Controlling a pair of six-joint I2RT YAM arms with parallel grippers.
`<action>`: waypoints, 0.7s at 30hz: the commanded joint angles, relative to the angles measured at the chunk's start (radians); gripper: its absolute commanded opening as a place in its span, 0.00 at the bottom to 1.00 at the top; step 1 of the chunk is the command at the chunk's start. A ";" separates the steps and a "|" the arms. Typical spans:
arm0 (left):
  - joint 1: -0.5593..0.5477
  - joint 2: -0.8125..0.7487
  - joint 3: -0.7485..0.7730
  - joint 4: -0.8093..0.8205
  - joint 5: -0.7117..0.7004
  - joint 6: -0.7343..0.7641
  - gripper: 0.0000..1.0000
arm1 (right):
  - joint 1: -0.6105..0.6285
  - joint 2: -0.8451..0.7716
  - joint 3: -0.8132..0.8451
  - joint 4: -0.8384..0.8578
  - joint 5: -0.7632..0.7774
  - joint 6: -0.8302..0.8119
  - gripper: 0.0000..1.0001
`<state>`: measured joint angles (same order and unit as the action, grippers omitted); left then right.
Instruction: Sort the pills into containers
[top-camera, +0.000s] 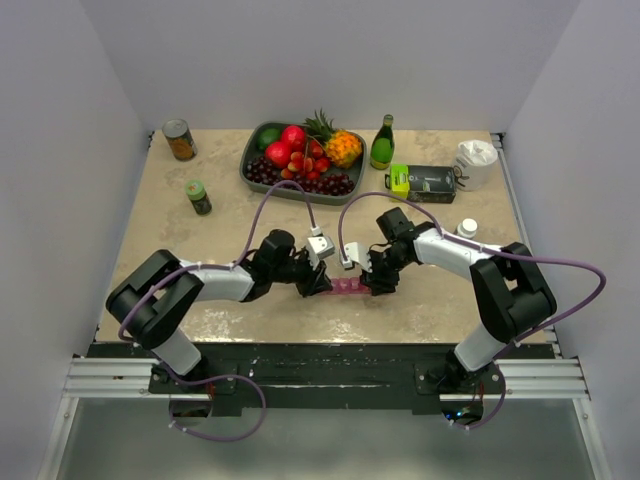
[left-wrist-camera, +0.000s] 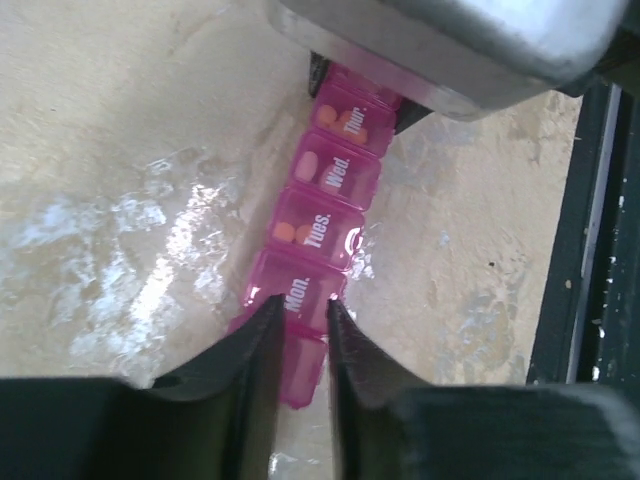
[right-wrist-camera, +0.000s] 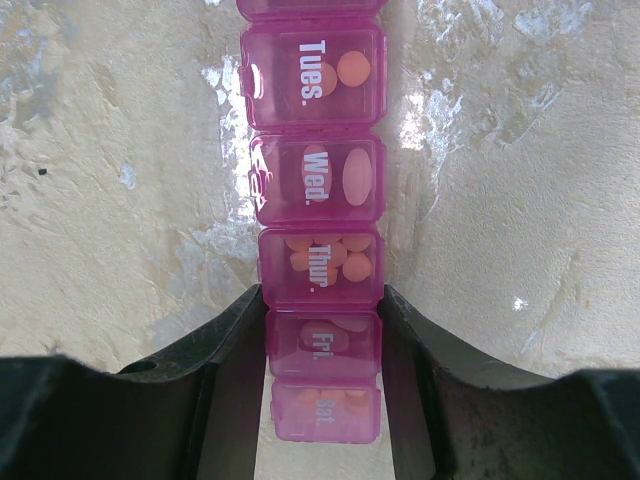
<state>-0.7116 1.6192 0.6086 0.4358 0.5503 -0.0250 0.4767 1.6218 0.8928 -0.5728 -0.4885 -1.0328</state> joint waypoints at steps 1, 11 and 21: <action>0.011 -0.106 -0.047 0.111 -0.035 -0.027 0.39 | 0.002 -0.016 -0.008 0.016 0.016 -0.009 0.22; -0.095 -0.118 -0.110 0.167 -0.125 0.247 0.82 | 0.003 -0.011 -0.003 0.010 0.010 -0.010 0.22; -0.123 -0.002 -0.037 0.133 -0.247 0.379 0.83 | 0.003 -0.007 -0.002 0.005 0.010 -0.010 0.23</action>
<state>-0.8318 1.5917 0.5179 0.5316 0.3534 0.2707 0.4770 1.6218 0.8928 -0.5732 -0.4889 -1.0332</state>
